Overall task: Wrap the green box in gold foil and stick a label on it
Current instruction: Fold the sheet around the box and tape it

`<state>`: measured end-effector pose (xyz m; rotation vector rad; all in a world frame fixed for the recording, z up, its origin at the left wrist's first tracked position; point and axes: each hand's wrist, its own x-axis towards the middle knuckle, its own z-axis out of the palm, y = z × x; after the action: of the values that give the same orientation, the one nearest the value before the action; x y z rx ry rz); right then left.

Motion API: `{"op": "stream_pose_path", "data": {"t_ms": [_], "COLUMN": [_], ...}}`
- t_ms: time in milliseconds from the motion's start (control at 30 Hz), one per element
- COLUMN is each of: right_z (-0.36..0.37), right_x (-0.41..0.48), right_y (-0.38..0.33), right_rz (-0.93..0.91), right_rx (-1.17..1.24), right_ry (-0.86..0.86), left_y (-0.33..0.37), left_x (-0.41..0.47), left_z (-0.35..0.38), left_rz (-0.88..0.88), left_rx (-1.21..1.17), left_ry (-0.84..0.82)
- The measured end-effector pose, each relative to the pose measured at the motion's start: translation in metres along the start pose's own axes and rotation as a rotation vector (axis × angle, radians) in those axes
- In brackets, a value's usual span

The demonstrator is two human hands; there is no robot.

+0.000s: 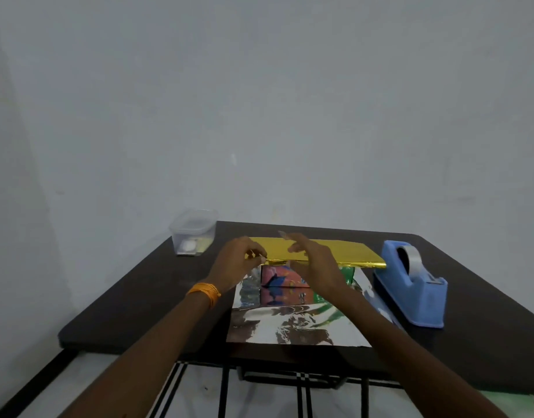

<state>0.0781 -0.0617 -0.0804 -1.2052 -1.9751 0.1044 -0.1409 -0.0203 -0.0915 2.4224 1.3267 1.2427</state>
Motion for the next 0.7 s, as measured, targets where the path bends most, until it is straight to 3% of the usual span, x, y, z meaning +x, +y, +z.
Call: {"op": "stream_pose_path", "data": {"t_ms": [233,700], "right_z": [0.019,0.033], "right_x": [0.021,0.018], "right_y": [0.007,0.012], "right_rz": [-0.052,-0.041], "right_rx": [-0.078,-0.119], "right_ry": [-0.056,0.011], "left_y": [-0.014,-0.025], "left_x": [-0.001,-0.002], "left_z": [0.007,0.023], "left_rz": [0.021,0.001], "left_rx": [-0.005,-0.097], "left_ry": [0.005,0.051]}}
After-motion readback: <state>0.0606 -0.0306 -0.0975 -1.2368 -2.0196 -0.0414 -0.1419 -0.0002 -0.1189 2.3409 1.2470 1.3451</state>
